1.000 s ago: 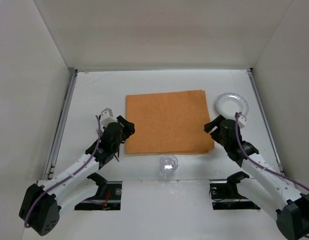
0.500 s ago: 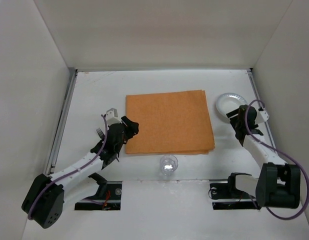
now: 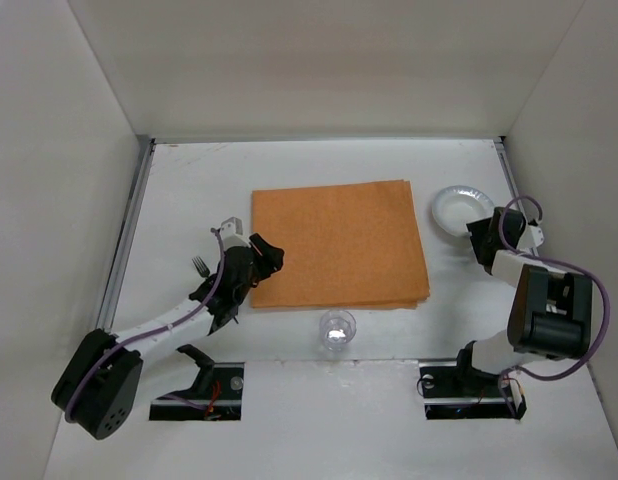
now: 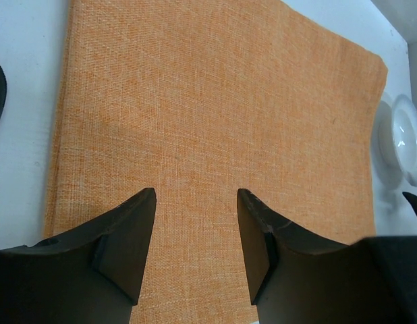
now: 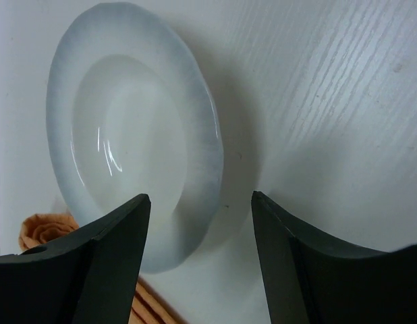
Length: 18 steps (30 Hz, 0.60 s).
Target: Set the dinner table for one person
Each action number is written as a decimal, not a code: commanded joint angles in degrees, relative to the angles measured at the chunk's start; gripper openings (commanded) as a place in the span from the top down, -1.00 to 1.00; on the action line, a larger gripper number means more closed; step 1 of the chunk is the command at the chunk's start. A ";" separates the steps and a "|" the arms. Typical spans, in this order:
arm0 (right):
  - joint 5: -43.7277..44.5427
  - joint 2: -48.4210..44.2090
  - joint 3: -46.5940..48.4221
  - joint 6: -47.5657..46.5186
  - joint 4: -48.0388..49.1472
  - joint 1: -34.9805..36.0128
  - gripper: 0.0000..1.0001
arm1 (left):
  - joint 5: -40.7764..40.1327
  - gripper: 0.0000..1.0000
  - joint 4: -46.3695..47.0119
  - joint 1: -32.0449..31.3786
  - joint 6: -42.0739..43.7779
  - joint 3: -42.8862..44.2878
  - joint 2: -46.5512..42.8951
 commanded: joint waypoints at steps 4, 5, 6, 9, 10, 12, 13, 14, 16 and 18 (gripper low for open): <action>-5.72 6.18 1.37 3.63 11.13 -2.70 -0.22 | 1.49 0.02 4.82 0.67 -0.73 -0.04 1.96; -6.34 6.89 1.19 3.98 12.72 -2.97 -0.18 | 1.41 0.02 4.82 0.67 -0.73 -0.04 1.96; -6.95 7.59 1.01 4.42 13.69 -3.32 -0.13 | 1.15 0.02 4.82 0.67 -0.73 -0.04 2.04; -8.10 8.91 0.57 5.65 16.33 -4.11 0.18 | 1.14 0.02 4.82 1.11 -0.73 -0.04 2.57; -8.10 9.09 0.40 5.74 17.21 -4.11 0.28 | 1.32 0.02 4.82 1.20 -0.73 0.05 2.66; -8.28 9.09 -0.13 5.83 19.23 -4.20 0.48 | 0.97 0.02 4.99 0.76 -0.55 0.05 2.66; -8.28 8.65 -0.39 5.92 20.02 -4.20 0.56 | 0.80 0.02 5.34 0.76 -0.55 0.05 2.84; -8.28 8.04 -0.74 6.09 20.55 -4.20 0.62 | 0.88 0.02 5.70 0.93 -0.55 -0.04 3.10; -7.84 5.85 -1.53 5.57 21.69 -3.85 0.69 | 1.41 0.02 5.79 1.28 -0.73 -0.13 3.45; -6.88 1.99 -3.28 4.52 22.66 -3.85 0.77 | 1.32 0.02 5.79 1.20 -0.73 -0.13 3.19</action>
